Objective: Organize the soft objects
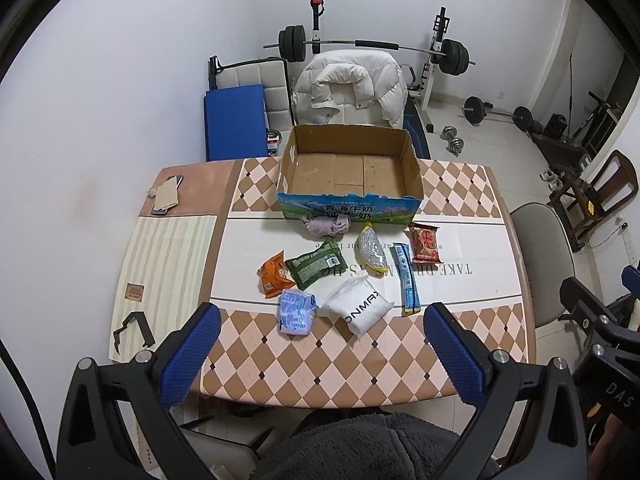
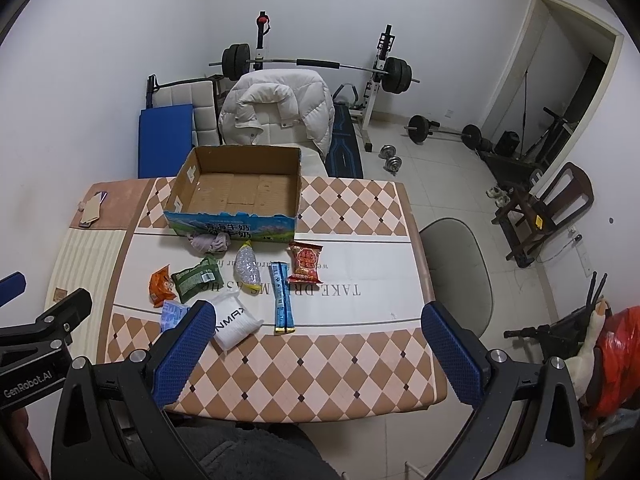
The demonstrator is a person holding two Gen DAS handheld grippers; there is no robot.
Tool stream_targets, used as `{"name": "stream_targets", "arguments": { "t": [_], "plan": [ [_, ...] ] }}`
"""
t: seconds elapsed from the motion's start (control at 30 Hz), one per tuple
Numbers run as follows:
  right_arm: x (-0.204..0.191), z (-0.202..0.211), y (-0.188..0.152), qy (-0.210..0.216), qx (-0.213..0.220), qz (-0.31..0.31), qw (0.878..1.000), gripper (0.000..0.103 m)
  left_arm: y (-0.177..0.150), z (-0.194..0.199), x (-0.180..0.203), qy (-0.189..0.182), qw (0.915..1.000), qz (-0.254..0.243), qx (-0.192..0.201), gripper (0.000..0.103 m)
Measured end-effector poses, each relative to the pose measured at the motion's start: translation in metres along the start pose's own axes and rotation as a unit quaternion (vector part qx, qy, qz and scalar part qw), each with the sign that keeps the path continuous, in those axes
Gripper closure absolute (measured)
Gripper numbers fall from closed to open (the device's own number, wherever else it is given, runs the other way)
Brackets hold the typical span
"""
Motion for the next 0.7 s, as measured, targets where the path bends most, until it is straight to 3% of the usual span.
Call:
{"name": "stream_targets", "arguments": {
  "t": [0.7],
  "plan": [
    [-0.0079,0.0059,0.0079,0.001,0.013,-0.004,1.000,0.000,0.0057,0.0062,-0.0068,0.003,0.9999,0.005,0.014,0.000]
  ]
}}
Point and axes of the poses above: each gripper's, at about its wrist camera, not at the fingertips, and z roughly against the way its jaws point, x to its right, y to its top, the point moved 6 cm from there along -z, roughly the way its jaws point, and after that the axes turned 7 degrees about z, right-handed, at the moved point
